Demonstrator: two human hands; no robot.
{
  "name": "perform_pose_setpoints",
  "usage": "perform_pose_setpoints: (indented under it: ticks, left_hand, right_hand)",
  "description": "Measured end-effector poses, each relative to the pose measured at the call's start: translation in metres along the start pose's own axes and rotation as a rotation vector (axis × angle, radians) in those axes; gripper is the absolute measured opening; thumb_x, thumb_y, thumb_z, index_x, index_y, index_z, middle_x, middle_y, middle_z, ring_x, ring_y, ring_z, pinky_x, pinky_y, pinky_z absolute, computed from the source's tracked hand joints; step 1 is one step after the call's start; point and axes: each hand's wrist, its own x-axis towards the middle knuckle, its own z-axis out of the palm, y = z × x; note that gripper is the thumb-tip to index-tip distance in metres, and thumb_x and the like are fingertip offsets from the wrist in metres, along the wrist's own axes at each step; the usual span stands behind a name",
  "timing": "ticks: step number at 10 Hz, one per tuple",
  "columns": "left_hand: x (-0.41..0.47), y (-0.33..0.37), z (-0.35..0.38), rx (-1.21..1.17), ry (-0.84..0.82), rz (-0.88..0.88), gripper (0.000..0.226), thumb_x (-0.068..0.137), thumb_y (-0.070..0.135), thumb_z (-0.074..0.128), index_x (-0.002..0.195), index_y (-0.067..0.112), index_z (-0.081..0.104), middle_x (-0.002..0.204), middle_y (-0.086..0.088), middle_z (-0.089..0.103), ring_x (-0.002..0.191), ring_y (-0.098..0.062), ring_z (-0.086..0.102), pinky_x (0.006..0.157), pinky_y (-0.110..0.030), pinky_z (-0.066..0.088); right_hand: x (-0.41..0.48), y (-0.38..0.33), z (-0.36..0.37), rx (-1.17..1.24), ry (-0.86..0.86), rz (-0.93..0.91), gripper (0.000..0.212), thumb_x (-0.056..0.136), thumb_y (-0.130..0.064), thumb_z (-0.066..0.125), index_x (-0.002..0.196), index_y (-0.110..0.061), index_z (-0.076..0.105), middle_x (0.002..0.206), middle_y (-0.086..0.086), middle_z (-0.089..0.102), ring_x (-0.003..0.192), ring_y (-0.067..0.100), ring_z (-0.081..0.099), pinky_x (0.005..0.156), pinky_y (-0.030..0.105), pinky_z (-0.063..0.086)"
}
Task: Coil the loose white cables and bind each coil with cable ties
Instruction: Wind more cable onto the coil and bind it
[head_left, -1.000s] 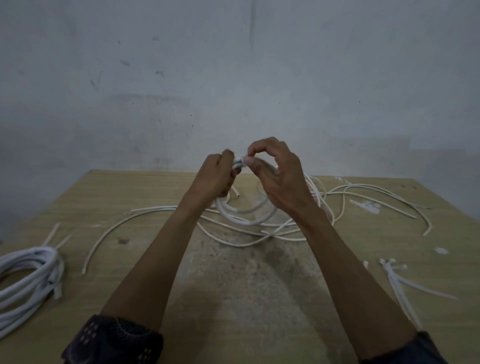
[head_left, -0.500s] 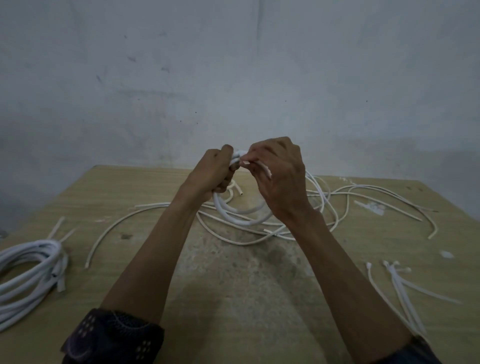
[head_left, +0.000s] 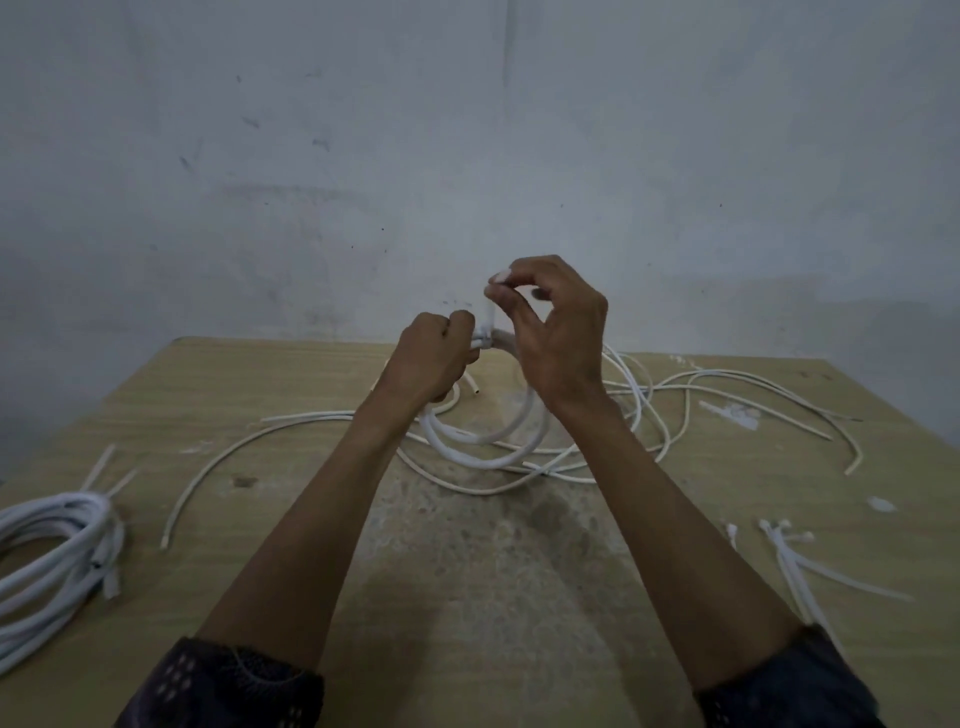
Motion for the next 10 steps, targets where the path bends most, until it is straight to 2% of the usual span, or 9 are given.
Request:
perform_pose_setpoints:
  ticks: [1,2,4,5,6,7,8,9,10]
  left_hand:
    - [-0.001,-0.008,-0.004,-0.004,-0.067,0.252,0.028,0.097,0.012,0.051,0.070,0.006,0.046,0.056,-0.016,0.051,0.044,-0.027,0.049,0.044,-0.025,0.025]
    - [0.003,-0.014,-0.001,-0.210,-0.145,0.075,0.034,0.099,0.017,0.047,0.066,0.008,0.047,0.050,-0.008,0.045,0.039,-0.021,0.043,0.044,-0.025,0.027]
    - [0.019,-0.036,-0.024,-0.467,-0.356,-0.209,0.047,0.102,0.032,0.036,0.057,0.016,0.040,0.047,0.004,0.022,0.036,-0.010,0.016,0.038,-0.015,0.017]
    - [0.028,-0.052,-0.031,-0.630,-0.361,-0.310,0.052,0.103,0.046,0.039,0.064,0.013,0.046,0.046,0.006,0.023,0.032,-0.007,0.017,0.034,-0.012,0.019]
    - [0.029,-0.068,-0.017,-0.610,-0.212,-0.335,0.054,0.101,0.052,0.044,0.070,0.009,0.056,0.047,0.003,0.032,0.036,-0.010,0.027,0.039,-0.015,0.026]
    - [0.036,-0.083,0.001,-0.409,0.120,-0.214,0.037,0.104,0.037,0.046,0.091,0.005,0.059,0.067,-0.012,0.058,0.049,-0.019,0.049,0.049,-0.025,0.042]
    - [0.055,-0.091,0.016,-0.113,0.253,-0.081,0.027,0.104,0.024,0.045,0.122,0.005,0.054,0.108,-0.021,0.065,0.087,-0.032,0.066,0.074,-0.037,0.052]
    - [0.091,-0.103,0.019,0.228,0.296,0.038,0.044,0.102,0.019,0.046,0.139,-0.003,0.043,0.135,-0.027,0.049,0.122,-0.041,0.048,0.102,-0.043,0.037]
    - [0.111,-0.136,0.024,0.478,0.050,0.041,0.047,0.099,0.032,0.039,0.131,0.002,0.054,0.131,-0.027,0.051,0.120,-0.044,0.051,0.099,-0.043,0.040]
  right_hand:
    - [0.004,0.012,0.013,0.126,-0.036,0.243,0.006,0.085,-0.016,0.077,0.086,-0.013,0.072,0.083,-0.006,0.070,0.080,0.009,0.069,0.073,0.025,0.057]
    - [0.000,0.030,0.021,0.166,-0.078,0.384,0.007,0.086,-0.018,0.076,0.086,-0.011,0.074,0.080,-0.003,0.072,0.075,0.007,0.067,0.075,0.026,0.055]
    - [-0.009,0.031,0.011,0.201,-0.525,0.544,0.034,0.103,-0.036,0.050,0.106,-0.005,0.064,0.090,0.013,0.071,0.076,0.020,0.067,0.069,0.030,0.054]
    - [-0.045,0.030,0.019,0.326,-0.481,0.648,0.044,0.107,-0.040,0.038,0.084,-0.006,0.055,0.058,0.005,0.051,0.043,0.017,0.051,0.045,0.028,0.047]
    - [-0.057,0.054,0.052,0.202,-0.262,0.739,0.051,0.107,-0.040,0.037,0.071,-0.009,0.055,0.050,-0.001,0.039,0.034,0.010,0.041,0.042,0.029,0.043]
    - [-0.051,0.078,0.086,0.184,-0.096,0.979,0.060,0.106,-0.046,0.035,0.065,-0.014,0.066,0.056,0.004,0.055,0.051,0.025,0.056,0.057,0.041,0.051]
    - [-0.036,0.112,0.123,0.305,0.081,1.221,0.060,0.104,-0.049,0.036,0.066,-0.014,0.066,0.068,0.010,0.061,0.058,0.029,0.056,0.062,0.041,0.049]
    - [-0.021,0.138,0.137,0.192,-0.091,1.304,0.059,0.101,-0.049,0.036,0.103,-0.001,0.069,0.108,0.023,0.069,0.094,0.038,0.067,0.088,0.049,0.054]
    - [-0.019,0.129,0.118,-0.070,-0.487,1.118,0.051,0.106,-0.034,0.034,0.132,0.004,0.054,0.137,0.025,0.055,0.126,0.039,0.054,0.106,0.043,0.045]
